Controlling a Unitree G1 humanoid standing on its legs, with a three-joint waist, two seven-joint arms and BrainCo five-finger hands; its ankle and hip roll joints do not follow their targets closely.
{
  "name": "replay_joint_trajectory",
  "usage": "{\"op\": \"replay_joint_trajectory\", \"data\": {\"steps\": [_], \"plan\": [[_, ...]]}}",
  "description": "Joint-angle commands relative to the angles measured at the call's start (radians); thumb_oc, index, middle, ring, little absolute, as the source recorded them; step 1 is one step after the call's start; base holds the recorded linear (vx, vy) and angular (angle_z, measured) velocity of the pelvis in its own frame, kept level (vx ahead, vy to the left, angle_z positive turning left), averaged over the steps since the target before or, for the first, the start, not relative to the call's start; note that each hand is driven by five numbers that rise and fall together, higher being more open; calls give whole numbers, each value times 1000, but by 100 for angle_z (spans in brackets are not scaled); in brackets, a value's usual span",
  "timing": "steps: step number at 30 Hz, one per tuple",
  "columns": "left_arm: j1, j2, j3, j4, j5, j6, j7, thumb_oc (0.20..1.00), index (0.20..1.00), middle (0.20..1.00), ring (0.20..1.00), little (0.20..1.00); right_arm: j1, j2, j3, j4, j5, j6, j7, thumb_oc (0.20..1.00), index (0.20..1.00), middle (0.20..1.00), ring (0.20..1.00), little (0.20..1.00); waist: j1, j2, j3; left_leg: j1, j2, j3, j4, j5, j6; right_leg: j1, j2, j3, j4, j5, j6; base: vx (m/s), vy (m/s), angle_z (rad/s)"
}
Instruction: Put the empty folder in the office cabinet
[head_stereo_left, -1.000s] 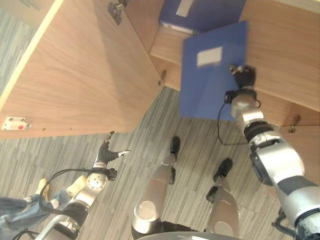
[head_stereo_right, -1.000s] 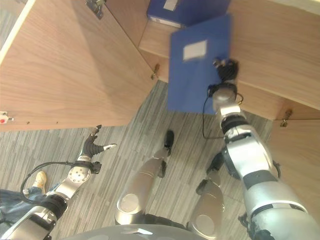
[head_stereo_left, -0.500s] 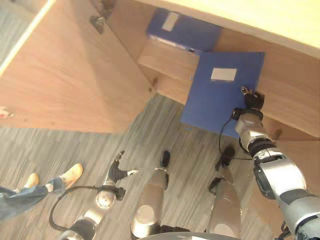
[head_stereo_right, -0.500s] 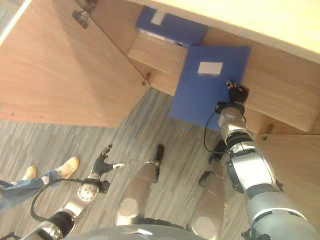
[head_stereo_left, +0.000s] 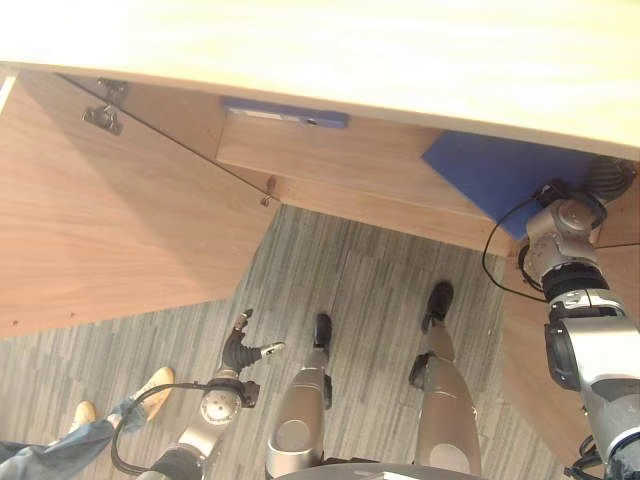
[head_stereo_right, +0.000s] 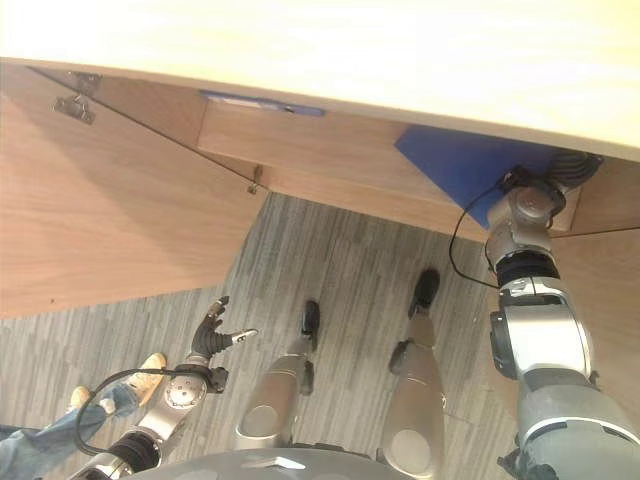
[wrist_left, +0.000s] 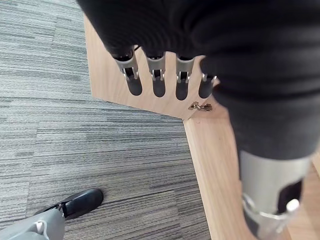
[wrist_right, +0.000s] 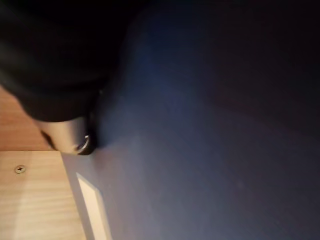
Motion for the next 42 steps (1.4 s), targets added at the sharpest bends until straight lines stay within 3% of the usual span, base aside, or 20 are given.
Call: {"op": "replay_joint_trajectory", "data": {"steps": [1,8,14,26,27,33,37,42], "plan": [[-10,66,-51,41,-9,-7,20,1000,1000,1000,1000,1000,-96,7,-28,44,29,-102,-87,200,200,200,200,200,41,-25,-9,-10,35,-25,117,-118,-3,43,-115,74,25,-101,177,32,9,-6],[-59,47,-126,58,15,-10,65,1000,1000,1000,1000,1000,-237,97,-39,145,31,-123,-225,200,200,200,200,200,75,21,-16,-11,26,-30,87,-103,0,34,-115,74,22,-109,173,5,2,0],[-90,26,-177,82,50,-10,92,1000,1000,1000,1000,1000,-360,115,-39,262,127,-111,-237,200,200,200,200,200,115,54,-15,-31,10,-42,73,-91,0,28,-130,64,18,-108,177,-11,-3,15],[-99,11,-197,89,62,-10,108,1000,1000,1000,1000,1000,-473,-63,-83,355,298,-122,-269,200,200,200,200,200,166,95,-31,-71,12,-70,30,-61,-12,-27,-140,42,47,-125,180,4,-16,11],[-97,15,-192,85,56,-10,107,1000,1000,1000,1000,1000,-492,-121,-75,373,344,-119,-272,200,200,200,200,200,173,105,-34,-77,25,-71,9,-51,-17,-59,-131,44,73,-143,177,19,-17,14],[-94,21,-188,79,47,-9,105,1000,1000,1000,1000,1000,-529,-159,-40,397,382,-102,-256,200,200,200,200,200,183,121,-38,-84,56,-63,-19,-35,-24,-134,-113,57,147,-189,169,42,-22,3],[-101,24,-165,72,17,0,105,1000,1000,1000,1000,1000,-543,-212,-32,415,399,-108,-284,200,200,200,200,200,183,129,-45,-80,86,-58,-56,-11,-36,-198,-94,68,215,-240,168,85,-52,-6],[-96,30,-159,56,-2,5,100,1000,1000,1000,1000,1000,-550,-261,-45,433,445,-122,-310,200,200,200,200,200,180,137,-51,-86,103,-56,-84,21,-46,-252,-87,57,277,-262,160,29,-34,-4]]}}
